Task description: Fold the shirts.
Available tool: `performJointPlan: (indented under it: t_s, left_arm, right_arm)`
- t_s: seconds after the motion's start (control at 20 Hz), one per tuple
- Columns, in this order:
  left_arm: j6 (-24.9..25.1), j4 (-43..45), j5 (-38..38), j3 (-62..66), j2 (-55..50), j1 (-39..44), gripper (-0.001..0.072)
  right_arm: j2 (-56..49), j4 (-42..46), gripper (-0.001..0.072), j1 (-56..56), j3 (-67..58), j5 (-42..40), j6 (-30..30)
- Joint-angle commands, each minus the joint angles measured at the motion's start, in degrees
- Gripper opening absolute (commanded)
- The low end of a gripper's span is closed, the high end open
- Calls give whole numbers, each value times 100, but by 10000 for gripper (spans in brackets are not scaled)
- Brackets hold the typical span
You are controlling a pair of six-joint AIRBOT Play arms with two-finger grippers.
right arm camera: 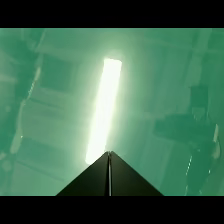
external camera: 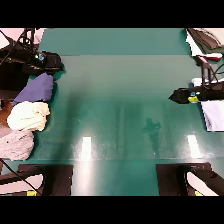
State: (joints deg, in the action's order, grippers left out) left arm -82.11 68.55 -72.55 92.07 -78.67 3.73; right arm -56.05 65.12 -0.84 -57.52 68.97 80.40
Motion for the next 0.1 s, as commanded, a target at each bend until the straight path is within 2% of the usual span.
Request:
performJointPlan:
  t_s: [0.0,0.05]
  left_arm:
    - [-2,0,13,0,0,0,22]
    - [-2,0,13,0,0,0,22]
  right_arm:
    - [2,-24,19,334,-7,31,20]
    - [2,-74,19,332,-7,39,20]
